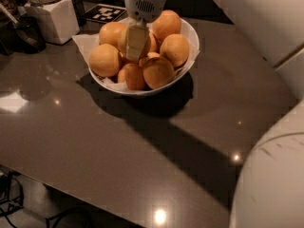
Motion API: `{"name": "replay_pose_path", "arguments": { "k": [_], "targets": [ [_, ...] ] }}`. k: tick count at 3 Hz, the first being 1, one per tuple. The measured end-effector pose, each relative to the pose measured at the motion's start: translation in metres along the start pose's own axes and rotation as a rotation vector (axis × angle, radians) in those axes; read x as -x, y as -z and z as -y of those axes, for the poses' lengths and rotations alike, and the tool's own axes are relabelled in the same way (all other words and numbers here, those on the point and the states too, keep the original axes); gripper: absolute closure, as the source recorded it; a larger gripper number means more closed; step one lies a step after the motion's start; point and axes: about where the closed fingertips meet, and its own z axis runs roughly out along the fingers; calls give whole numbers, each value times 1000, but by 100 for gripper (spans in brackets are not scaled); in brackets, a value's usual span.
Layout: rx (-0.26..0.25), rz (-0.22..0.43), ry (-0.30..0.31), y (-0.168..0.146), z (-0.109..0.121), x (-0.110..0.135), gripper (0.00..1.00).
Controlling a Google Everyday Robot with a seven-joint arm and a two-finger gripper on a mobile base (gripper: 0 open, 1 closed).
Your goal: Pick orange from white bowl
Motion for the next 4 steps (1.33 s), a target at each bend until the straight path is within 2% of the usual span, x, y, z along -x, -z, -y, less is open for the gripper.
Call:
{"name": "replay_pose_path", "arguments": {
  "k": [1,3,4],
  "targets": [
    [-10,89,47,28,-19,-4,100],
    [-1,188,106,61,-56,-16,100],
    [-4,189,86,72,-101,-39,100]
  ]
}}
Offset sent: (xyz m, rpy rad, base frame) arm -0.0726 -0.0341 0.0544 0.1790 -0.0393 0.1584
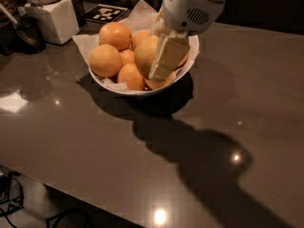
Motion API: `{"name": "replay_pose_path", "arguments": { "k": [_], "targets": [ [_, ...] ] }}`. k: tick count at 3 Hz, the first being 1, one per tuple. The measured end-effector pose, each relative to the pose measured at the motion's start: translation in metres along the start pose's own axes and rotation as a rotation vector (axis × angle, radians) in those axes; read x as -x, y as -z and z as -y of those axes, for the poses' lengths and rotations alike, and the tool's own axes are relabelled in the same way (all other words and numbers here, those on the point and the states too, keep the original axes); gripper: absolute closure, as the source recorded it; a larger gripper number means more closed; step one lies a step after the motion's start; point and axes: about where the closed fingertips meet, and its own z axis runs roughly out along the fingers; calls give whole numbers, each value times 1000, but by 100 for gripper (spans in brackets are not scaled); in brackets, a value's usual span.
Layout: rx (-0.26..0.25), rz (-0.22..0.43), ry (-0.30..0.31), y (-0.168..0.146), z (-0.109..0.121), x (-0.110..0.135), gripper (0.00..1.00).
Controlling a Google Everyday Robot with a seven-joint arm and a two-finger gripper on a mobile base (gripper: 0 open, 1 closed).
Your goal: Pick orange from white bowl
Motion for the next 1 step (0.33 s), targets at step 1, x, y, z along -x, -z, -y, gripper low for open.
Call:
{"name": "replay_pose_path", "arguments": {
  "k": [1],
  "targets": [
    [1,-4,-2,0,-2,-2,100]
  ]
}}
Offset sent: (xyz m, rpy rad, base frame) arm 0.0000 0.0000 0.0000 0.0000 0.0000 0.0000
